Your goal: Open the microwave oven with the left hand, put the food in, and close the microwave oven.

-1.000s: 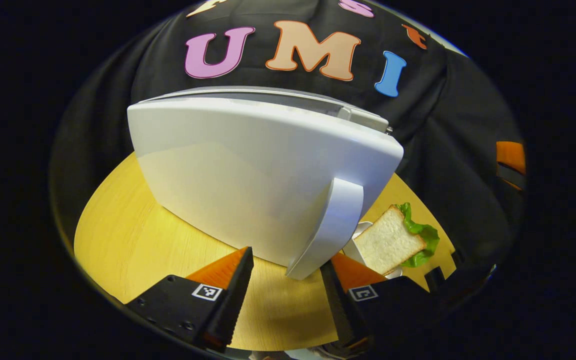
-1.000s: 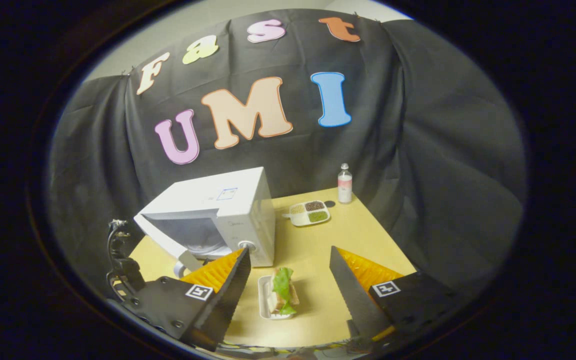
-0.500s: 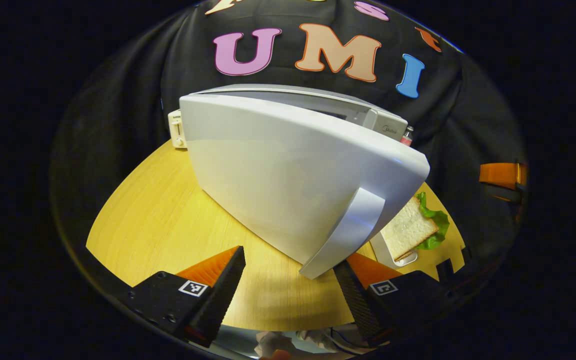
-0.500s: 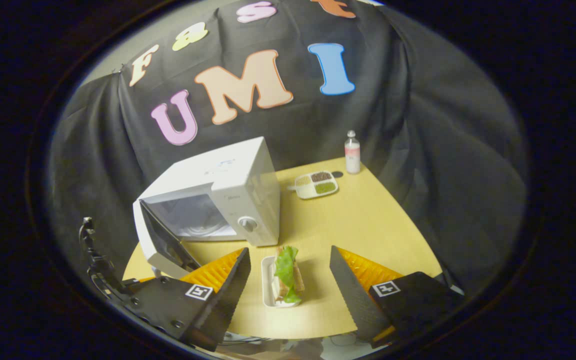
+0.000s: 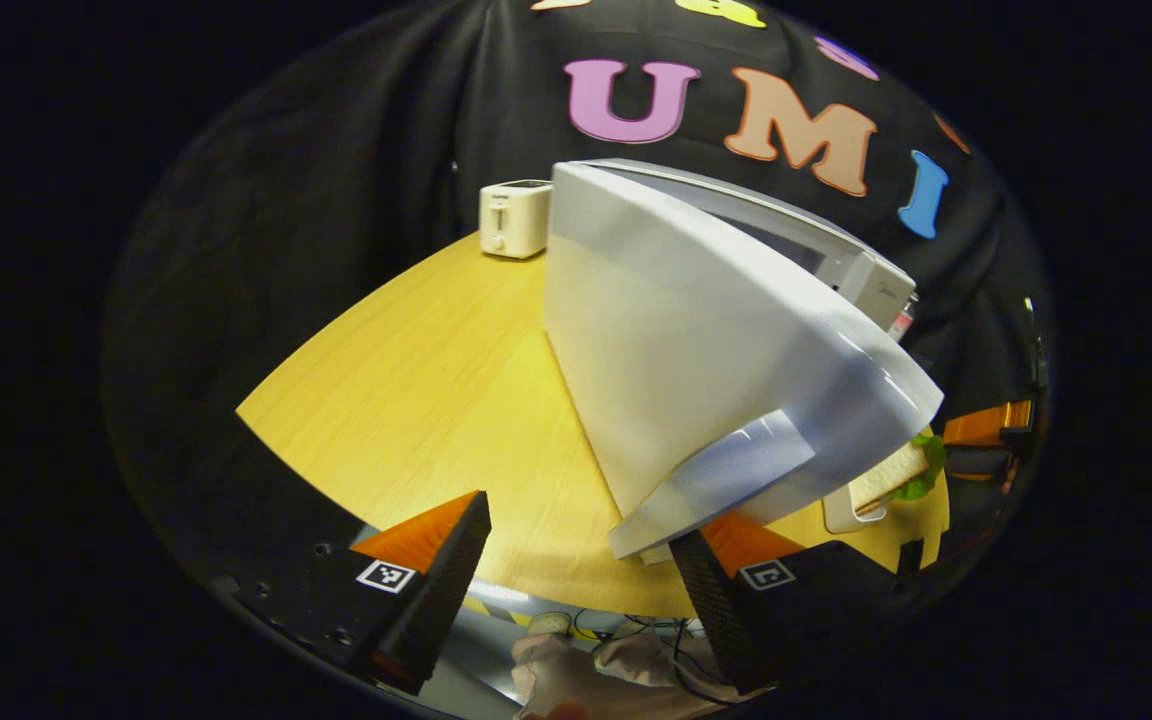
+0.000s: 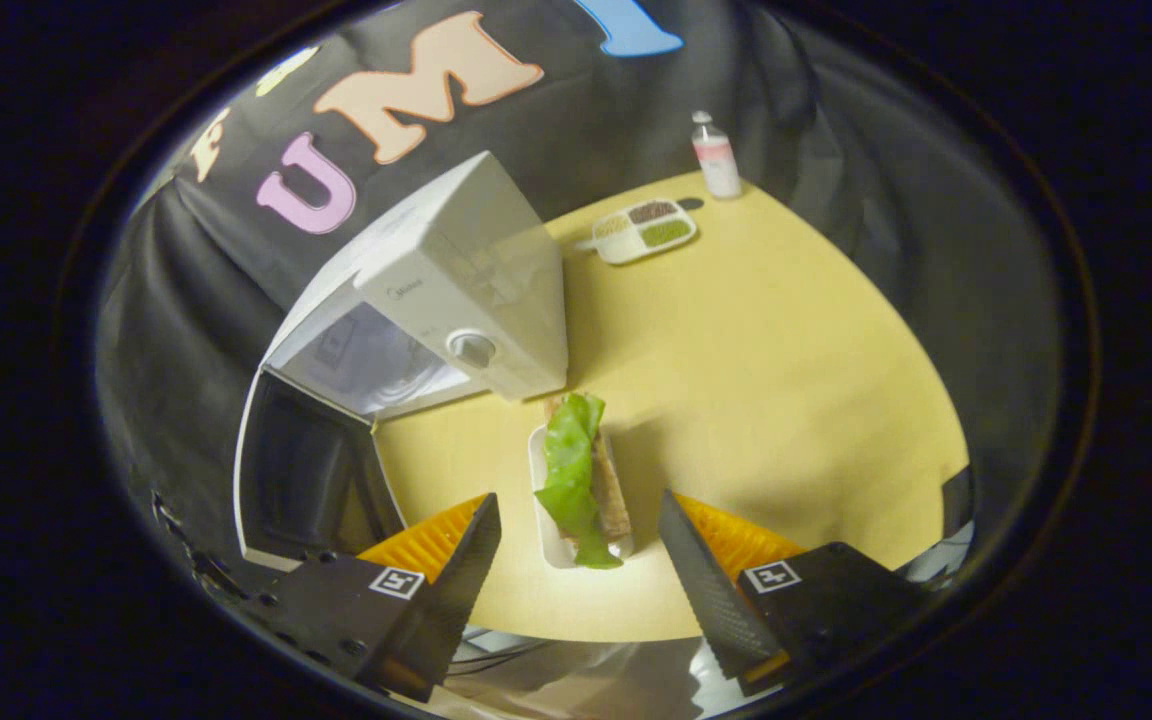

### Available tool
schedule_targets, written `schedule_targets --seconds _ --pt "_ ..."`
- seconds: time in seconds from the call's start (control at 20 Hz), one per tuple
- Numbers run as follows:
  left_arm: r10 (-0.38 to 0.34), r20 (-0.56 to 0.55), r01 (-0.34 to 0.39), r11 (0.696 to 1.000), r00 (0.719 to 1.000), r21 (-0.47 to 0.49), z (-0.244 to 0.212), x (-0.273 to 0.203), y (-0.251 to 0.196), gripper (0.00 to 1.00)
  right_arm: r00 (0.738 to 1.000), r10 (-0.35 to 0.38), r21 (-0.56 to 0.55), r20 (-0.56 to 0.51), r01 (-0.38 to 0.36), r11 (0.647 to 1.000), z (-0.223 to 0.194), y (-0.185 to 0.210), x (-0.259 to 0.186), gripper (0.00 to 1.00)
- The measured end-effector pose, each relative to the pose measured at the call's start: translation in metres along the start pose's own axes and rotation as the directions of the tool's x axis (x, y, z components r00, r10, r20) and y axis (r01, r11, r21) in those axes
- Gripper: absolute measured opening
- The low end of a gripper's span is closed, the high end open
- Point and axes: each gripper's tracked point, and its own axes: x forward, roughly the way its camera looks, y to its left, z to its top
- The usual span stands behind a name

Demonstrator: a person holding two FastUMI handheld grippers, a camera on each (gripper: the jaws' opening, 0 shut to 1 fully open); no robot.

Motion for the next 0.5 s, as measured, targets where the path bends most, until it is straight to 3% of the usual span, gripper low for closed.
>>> schedule_targets --seconds 0.2,0.25,0.3,0.35,0.5 --pt "0.043 -0.010 -0.044 0.988 0.999 -0.149 -0.007 -0.013 0.034 1.00 0.998 0.012 0.012 -0.057 -0.011 1.000 -0.007 -0.001 0.020 0.93" --pt "0.044 -0.012 -0.046 0.980 0.999 -0.192 -0.008 -0.015 0.038 1.00 0.997 0.009 0.002 -0.071 -0.009 1.000 -0.009 -0.002 0.024 1.00" --pt "0.050 -0.013 -0.051 0.974 0.999 -0.221 -0.011 -0.017 0.042 1.00 0.996 0.006 -0.008 -0.086 -0.006 1.000 -0.011 -0.003 0.027 1.00" --pt "0.060 -0.008 -0.060 0.970 0.998 -0.235 -0.010 -0.018 0.045 1.00 0.995 0.003 -0.016 -0.100 -0.004 1.000 -0.012 -0.004 0.030 0.93" --pt "0.115 -0.002 -0.111 0.958 0.993 -0.264 -0.012 -0.031 0.066 1.00 0.991 0.002 -0.032 -0.131 -0.006 0.999 -0.016 -0.004 0.039 0.93"
